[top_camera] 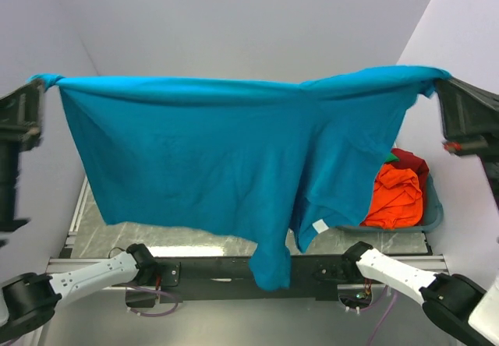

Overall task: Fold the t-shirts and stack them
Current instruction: Flatten the tshirt out

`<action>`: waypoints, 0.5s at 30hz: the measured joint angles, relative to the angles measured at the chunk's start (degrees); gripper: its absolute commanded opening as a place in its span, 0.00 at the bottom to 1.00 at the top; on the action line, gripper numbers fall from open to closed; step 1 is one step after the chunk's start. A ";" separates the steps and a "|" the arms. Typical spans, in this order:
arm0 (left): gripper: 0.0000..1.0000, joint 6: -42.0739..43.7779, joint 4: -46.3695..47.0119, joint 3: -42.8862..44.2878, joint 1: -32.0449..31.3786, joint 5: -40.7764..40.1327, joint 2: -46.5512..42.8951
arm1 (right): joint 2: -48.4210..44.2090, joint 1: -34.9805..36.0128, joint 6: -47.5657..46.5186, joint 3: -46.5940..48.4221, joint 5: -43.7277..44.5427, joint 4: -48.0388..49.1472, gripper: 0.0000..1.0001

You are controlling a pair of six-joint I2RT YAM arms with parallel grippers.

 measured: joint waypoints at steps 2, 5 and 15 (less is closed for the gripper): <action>0.01 2.97 3.50 -2.71 0.00 -5.44 1.44 | 1.33 0.00 -1.07 -1.46 2.14 0.90 0.00; 0.01 10.03 12.50 -10.67 0.15 -16.81 5.16 | 4.50 0.00 -2.95 -5.31 6.91 3.65 0.00; 0.54 2.82 14.40 -28.35 34.32 -6.21 30.67 | 33.03 -9.73 -5.33 -22.82 9.01 14.43 0.17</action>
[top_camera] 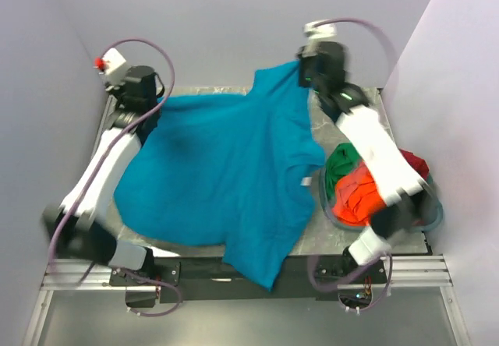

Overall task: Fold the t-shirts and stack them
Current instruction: Flatten the tshirt out

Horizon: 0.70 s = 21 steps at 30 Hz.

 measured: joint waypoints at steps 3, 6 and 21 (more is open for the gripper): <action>0.99 -1.36 0.28 0.87 5.14 9.53 12.90 | 16.22 -2.54 -0.42 4.39 -3.21 -0.24 0.56; 0.99 -3.54 -5.16 12.04 8.13 14.25 28.15 | 33.83 -3.58 -0.74 16.90 -3.89 -5.07 0.85; 0.99 -9.29 -11.10 1.09 10.45 22.51 20.87 | 15.56 -0.92 6.12 -3.74 -6.29 -4.28 0.89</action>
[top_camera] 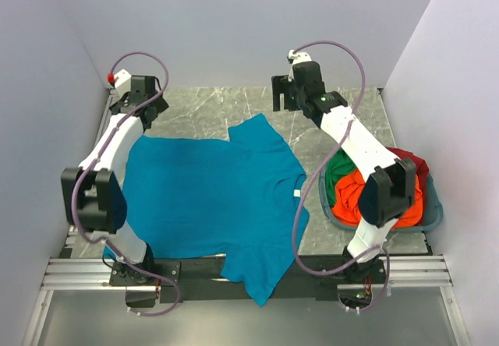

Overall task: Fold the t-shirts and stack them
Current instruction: Flatten the tshirt out, then fold the tshirt

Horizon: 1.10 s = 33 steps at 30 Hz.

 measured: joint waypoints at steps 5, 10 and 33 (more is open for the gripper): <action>0.99 -2.54 0.55 -5.11 0.00 2.43 -7.74 | -5.14 1.29 3.52 -7.63 -0.37 1.70 0.89; 0.99 -5.09 0.37 -15.15 0.00 4.26 -15.76 | -8.90 2.40 6.82 -17.66 -0.11 2.29 0.89; 0.99 -9.97 6.14 -39.91 1.42 9.73 -30.86 | -10.49 11.80 16.02 -31.58 -0.33 4.85 0.89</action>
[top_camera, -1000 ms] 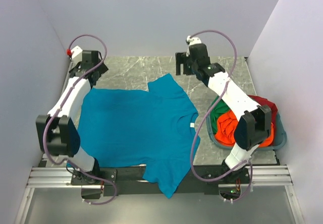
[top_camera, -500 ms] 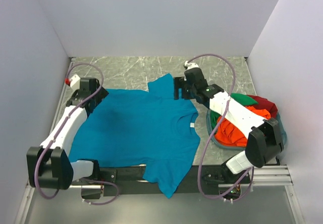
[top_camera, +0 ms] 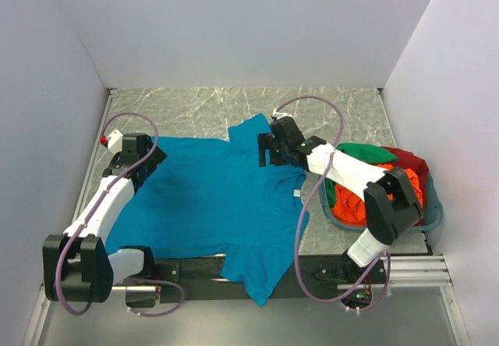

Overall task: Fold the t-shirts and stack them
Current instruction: Fold the tshirt

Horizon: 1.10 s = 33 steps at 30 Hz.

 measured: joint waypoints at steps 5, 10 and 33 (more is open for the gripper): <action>0.99 0.11 2.80 -0.04 2.38 2.40 4.87 | 5.29 0.02 1.07 1.09 -1.14 1.25 0.89; 0.99 0.33 4.55 -0.04 2.71 4.90 10.10 | 10.16 0.04 1.36 3.61 -2.03 2.34 0.89; 0.99 1.57 8.31 12.02 2.71 11.37 30.25 | 28.11 -7.17 1.20 20.50 -3.15 0.39 0.89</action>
